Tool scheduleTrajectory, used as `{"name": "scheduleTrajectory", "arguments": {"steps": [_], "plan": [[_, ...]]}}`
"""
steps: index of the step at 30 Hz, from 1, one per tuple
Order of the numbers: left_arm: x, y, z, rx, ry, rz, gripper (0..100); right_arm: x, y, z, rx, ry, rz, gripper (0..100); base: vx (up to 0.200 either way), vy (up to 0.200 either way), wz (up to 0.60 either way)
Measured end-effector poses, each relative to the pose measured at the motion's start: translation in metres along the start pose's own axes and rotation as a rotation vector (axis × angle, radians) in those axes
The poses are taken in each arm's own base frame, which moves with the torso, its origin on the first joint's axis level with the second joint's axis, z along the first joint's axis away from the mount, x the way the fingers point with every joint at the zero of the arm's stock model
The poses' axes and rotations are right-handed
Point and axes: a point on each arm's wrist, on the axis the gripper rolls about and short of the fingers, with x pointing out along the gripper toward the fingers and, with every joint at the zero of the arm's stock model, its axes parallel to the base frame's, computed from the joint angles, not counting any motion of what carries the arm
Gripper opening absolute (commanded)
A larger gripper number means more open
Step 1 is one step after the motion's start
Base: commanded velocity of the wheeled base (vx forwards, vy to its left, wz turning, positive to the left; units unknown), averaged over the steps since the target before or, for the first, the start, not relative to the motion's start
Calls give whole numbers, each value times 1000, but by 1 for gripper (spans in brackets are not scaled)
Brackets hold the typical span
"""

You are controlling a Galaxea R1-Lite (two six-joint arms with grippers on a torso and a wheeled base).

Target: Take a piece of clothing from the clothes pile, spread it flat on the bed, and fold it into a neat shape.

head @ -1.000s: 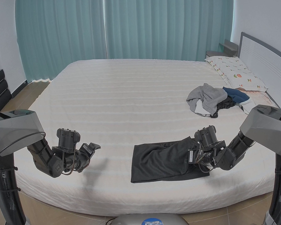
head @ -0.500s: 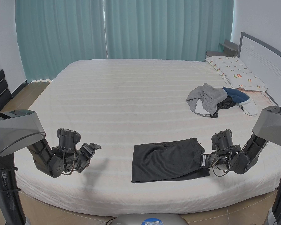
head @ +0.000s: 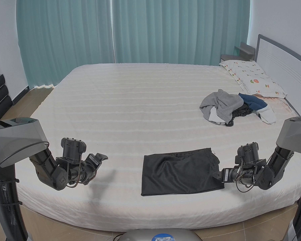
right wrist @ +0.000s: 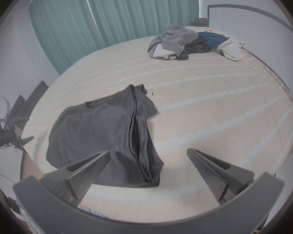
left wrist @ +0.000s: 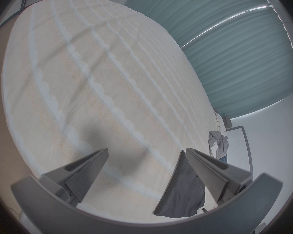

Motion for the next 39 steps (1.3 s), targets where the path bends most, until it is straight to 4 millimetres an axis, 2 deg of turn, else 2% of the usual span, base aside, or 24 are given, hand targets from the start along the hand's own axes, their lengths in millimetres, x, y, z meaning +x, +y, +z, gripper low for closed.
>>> {"name": "scheduleTrajectory", "arguments": {"steps": [4, 10, 18, 22, 28, 39], "plan": [[0, 0, 0, 2, -3, 2, 100, -3, -7, 10, 80, -33, 50, 100, 0, 0, 0], [1, 0, 0, 4, -5, 4, 100, 2, -6, 28, 324, -79, 136, 100, 100, 0, 0], [2, 1, -1, 8, -6, 11, 100, 36, -1, 55, 558, -111, 278, 100, 0, 0, 0], [2, 1, -1, 10, -7, 12, 100, 55, -1, 63, 604, -131, 317, 100, 0, 0, 0], [2, 2, -2, 10, -6, 13, 100, 71, -1, 63, 613, -125, 333, 100, 0, 0, 0], [2, 1, -1, 9, -7, 10, 100, 77, 0, 62, 608, -145, 356, 100, 0, 0, 0]]}}
